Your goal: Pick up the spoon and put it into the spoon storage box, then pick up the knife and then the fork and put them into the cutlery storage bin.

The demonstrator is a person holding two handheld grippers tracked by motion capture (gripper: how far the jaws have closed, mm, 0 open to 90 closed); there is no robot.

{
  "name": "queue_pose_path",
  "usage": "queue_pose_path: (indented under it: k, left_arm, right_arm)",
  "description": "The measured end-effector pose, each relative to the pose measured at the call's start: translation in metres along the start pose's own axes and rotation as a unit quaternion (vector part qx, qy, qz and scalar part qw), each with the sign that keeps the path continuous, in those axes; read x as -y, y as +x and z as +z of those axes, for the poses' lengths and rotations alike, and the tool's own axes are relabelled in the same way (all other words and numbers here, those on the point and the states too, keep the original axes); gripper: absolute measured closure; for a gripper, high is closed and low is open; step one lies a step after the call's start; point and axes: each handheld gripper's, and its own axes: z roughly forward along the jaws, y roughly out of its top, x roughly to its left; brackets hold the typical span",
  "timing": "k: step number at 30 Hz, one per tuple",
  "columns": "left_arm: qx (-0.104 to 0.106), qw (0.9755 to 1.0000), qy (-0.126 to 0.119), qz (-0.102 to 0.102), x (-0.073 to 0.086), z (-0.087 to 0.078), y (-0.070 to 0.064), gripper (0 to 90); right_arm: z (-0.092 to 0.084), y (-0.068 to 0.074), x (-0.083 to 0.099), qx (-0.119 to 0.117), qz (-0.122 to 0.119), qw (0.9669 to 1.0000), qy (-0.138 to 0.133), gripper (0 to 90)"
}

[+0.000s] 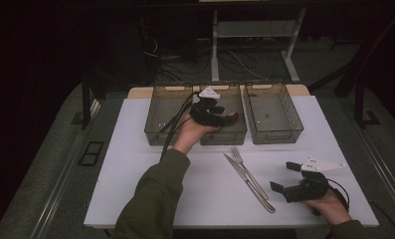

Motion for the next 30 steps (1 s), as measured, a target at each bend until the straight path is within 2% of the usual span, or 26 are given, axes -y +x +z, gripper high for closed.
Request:
queue_pose_path:
  k: [11,17,18,22,30]
  left_arm:
    - [-0.001,0.9999,-0.008,0.009,0.023,-0.026,-0.014,38.3]
    - [-0.003,0.9997,-0.021,0.014,0.037,-0.041,-0.022,33.8]
    - [-0.002,0.9997,-0.018,0.018,0.041,-0.045,-0.022,33.1]
    - [-0.003,0.9994,-0.032,0.011,0.059,-0.055,-0.029,29.6]
    - [-0.008,0.9992,-0.034,0.018,0.095,-0.079,-0.042,21.6]
  right_arm:
    - [0.000,0.000,0.000,0.002,-0.003,1.0000,-0.002,0.2]
    - [0.000,0.000,0.000,0.003,-0.002,1.0000,0.000,0.2]
    - [0.000,0.000,0.000,0.003,-0.002,1.0000,0.000,0.2]
    - [0.000,0.001,0.000,0.003,-0.002,1.0000,-0.001,0.2]
    - [0.000,0.002,0.000,0.005,-0.002,1.0000,0.002,0.2]
